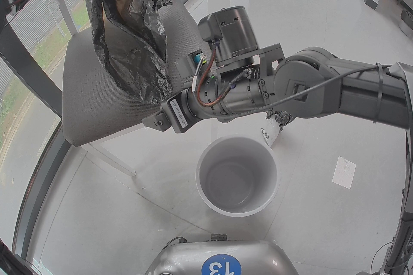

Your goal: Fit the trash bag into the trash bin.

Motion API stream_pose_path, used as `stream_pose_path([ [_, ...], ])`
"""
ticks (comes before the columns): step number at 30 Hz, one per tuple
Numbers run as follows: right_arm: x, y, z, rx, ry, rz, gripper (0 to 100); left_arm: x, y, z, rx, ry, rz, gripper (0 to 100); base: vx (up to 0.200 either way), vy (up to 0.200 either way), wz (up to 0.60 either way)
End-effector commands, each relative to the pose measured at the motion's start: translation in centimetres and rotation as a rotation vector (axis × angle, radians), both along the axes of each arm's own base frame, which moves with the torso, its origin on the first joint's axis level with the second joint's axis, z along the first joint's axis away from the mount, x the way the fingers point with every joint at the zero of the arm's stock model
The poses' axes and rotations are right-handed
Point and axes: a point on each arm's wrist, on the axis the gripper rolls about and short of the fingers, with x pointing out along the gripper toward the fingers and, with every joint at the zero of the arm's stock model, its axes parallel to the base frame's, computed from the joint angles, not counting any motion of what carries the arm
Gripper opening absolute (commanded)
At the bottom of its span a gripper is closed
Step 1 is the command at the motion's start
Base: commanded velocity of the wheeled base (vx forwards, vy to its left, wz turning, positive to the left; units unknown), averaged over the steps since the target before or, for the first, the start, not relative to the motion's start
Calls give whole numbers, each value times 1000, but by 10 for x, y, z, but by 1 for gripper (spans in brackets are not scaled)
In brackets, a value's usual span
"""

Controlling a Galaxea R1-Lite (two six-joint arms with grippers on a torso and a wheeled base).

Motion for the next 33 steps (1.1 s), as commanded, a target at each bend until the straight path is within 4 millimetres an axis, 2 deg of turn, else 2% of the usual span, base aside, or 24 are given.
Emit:
stream_pose_path([
  [1,-12,0,11,11,4,4,100,26,-12,-9,-4,40,-11,0,0,0,0],
  [5,-13,-1,12,10,-8,4,100,25,-11,-9,-23,48,15,0,0,0,0],
  [8,-13,-1,13,11,-11,1,100,31,-12,-20,-12,87,21,0,0,0,0],
  [15,-11,1,9,-12,-30,16,100,42,-2,-31,0,122,61,0,0,0,0],
  [28,21,5,-37,-137,-36,20,100,39,-2,-33,1,133,61,0,0,0,0],
  [33,20,4,-34,-139,-48,26,100,38,-1,-33,1,135,62,0,0,0,0],
])
